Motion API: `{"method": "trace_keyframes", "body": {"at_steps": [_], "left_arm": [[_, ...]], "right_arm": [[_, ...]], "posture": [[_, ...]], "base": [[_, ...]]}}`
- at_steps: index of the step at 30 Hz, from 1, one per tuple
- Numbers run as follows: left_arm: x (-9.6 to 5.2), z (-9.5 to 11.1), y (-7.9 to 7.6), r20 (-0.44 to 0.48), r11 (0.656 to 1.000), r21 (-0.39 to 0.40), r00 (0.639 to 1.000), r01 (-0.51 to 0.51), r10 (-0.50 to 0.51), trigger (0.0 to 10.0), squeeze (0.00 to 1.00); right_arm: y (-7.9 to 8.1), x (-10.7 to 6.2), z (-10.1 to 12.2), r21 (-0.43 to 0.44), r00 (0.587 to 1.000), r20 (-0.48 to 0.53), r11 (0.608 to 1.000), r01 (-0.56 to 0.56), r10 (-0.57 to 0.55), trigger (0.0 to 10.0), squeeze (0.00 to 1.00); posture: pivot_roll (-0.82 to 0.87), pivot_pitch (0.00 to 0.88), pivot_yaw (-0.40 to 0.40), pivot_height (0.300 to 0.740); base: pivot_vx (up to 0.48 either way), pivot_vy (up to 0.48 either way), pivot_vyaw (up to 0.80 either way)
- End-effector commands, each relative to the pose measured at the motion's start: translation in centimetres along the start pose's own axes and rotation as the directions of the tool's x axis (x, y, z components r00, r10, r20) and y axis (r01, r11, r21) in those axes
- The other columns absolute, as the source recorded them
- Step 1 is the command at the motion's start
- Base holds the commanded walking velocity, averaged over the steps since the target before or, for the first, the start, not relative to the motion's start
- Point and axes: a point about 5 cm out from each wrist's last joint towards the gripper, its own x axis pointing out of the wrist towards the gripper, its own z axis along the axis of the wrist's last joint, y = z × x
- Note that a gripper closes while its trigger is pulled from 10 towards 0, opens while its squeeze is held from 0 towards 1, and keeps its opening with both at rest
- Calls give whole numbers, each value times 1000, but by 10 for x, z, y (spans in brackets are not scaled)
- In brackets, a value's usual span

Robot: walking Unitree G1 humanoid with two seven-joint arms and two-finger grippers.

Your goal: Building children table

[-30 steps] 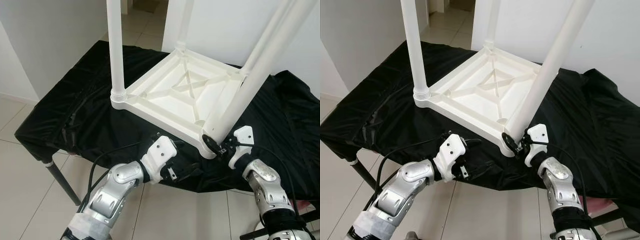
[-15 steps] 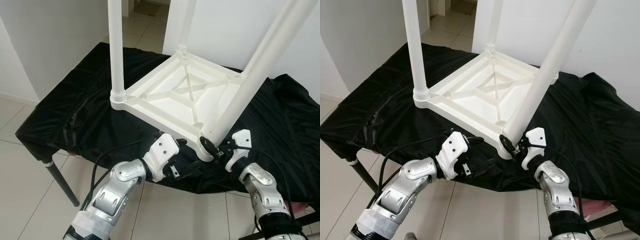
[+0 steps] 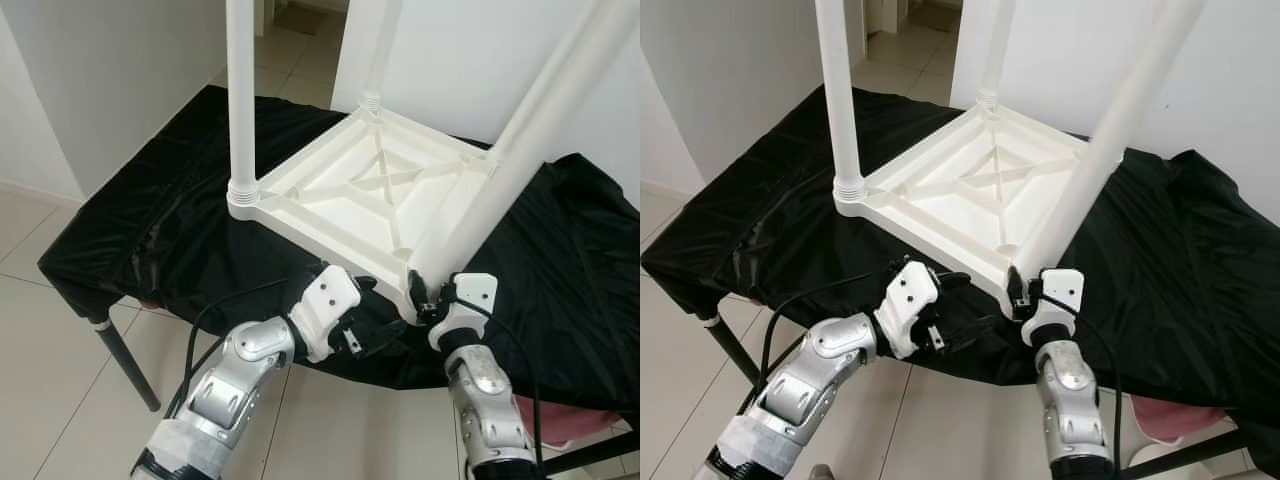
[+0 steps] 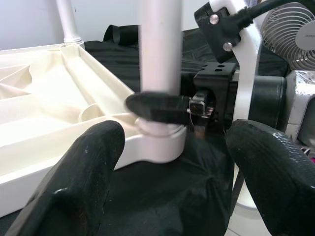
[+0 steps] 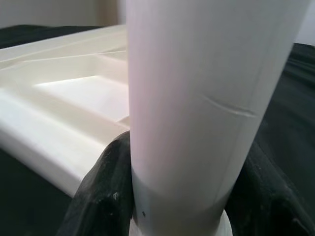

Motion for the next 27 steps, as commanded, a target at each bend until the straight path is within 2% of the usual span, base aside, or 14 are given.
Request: {"method": "trace_keyframes", "body": {"at_steps": [1, 2, 3, 4, 7, 10, 11, 12, 15, 17, 18, 20, 22, 27], "left_arm": [[3, 1, 2, 5, 1000, 6, 1000, -23, 23, 10000, 0], [3, 1, 3, 5, 1000, 8, 1000, -21, 21, 10000, 0], [3, 1, 3, 5, 1000, 8, 1000, -21, 21, 10000, 0], [3, 1, 3, 4, 1000, 11, 1000, -14, 14, 10000, 0], [3, 1, 3, 0, 1000, 14, 1000, -6, 6, 10000, 0], [2, 1, 4, -1, 1000, 16, 1000, -4, 5, 10000, 0], [1, 1, 5, -3, 1000, 16, 1000, -8, 8, 10000, 0], [0, 1, 6, -5, 1000, 17, 1000, -13, 13, 10000, 0], [0, 1, 7, -7, 1000, 17, 1000, -16, 17, 10000, 0], [-3, 0, 9, -12, 999, 21, 1000, -24, 24, 10000, 0], [-6, -1, 12, -21, 999, 26, 999, -36, 37, 10000, 0], [-6, -1, 12, -21, 999, 26, 999, -36, 37, 10000, 0], [-11, -4, 21, -52, 997, 64, 997, -53, 56, 10000, 0], [-15, -5, 30, -67, 994, 83, 995, -69, 75, 10000, 0]], "right_arm": [[-18, -6, -11, -27, 987, -60, 988, 150, -151, 10000, 0], [-8, -5, -9, -18, 989, -50, 990, 140, -140, 10000, 0], [-8, -5, -9, -18, 989, -50, 990, 140, -140, 10000, 0], [2, -3, -4, 0, 997, -17, 997, 81, -81, 10000, 0], [7, 1, 2, 21, 1000, 25, 1000, 13, -14, 10000, 0], [7, 1, 4, 25, 1000, 29, 1000, 11, -12, 10000, 0], [6, 1, 4, 15, 999, 33, 1000, 12, -12, 10000, 243], [6, 0, 5, 26, 999, 39, 1000, 1, -2, 10000, 1000], [6, -1, 5, 15, 999, 43, 1000, 7, -8, 10000, 1000], [7, -5, 4, -24, 999, 38, 999, 22, -21, 10000, 1000], [7, -11, 1, -78, 1000, 31, 997, 4, -1, 10000, 0], [7, -11, 1, -78, 1000, 31, 997, 4, -1, 10000, 0], [7, -19, 0, -91, 998, 37, 995, -38, 41, 10000, 0], [5, -24, -3, -96, 998, 29, 994, -57, 60, 10000, 0]], "posture": [[-2, 39, -101, 740], [-6, 41, -93, 740], [-6, 41, -93, 740], [-12, 45, -83, 740], [-11, 48, -79, 740], [-11, 48, -79, 740], [-8, 51, -76, 740], [-4, 53, -77, 740], [0, 57, -77, 740], [1, 62, -76, 740], [4, 70, -75, 740], [4, 70, -75, 740], [8, 79, -73, 740], [8, 85, -72, 740]], "base": [[0, 0, 0], [0, 0, 0], [0, 0, 0], [0, 0, 0], [0, 0, 0], [0, 0, 0], [0, 0, 0], [0, 0, 0], [0, 0, 0], [0, 0, 0], [0, 0, 0], [0, 0, 0], [0, 0, 0], [0, 0, 0]]}}
